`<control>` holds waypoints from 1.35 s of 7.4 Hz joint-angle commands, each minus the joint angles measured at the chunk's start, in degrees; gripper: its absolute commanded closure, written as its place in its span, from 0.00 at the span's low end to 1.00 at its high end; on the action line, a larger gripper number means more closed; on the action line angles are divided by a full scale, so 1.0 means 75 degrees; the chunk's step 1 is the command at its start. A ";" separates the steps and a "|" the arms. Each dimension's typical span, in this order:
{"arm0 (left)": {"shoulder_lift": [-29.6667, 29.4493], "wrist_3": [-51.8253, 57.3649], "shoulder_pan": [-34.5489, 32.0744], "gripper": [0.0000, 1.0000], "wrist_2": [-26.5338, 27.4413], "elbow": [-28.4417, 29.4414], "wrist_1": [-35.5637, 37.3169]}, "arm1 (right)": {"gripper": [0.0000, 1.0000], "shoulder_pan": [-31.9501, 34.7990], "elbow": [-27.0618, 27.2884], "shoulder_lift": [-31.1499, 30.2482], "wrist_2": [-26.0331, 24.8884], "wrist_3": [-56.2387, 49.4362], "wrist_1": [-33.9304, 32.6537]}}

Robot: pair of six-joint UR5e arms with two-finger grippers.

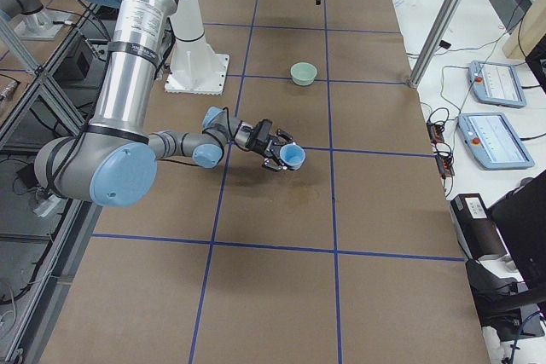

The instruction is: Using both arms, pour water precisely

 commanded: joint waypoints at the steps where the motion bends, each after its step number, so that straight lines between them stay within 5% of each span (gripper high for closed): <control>1: 0.0004 0.0001 0.0000 0.00 0.0004 0.0025 0.0000 | 1.00 -0.0556 -0.0822 0.0017 -0.0597 0.0111 -0.0052; 10: 0.0016 0.0083 0.0000 0.00 0.0004 0.0036 0.0000 | 1.00 -0.0780 -0.1130 -0.0007 -0.0153 -0.1272 0.0018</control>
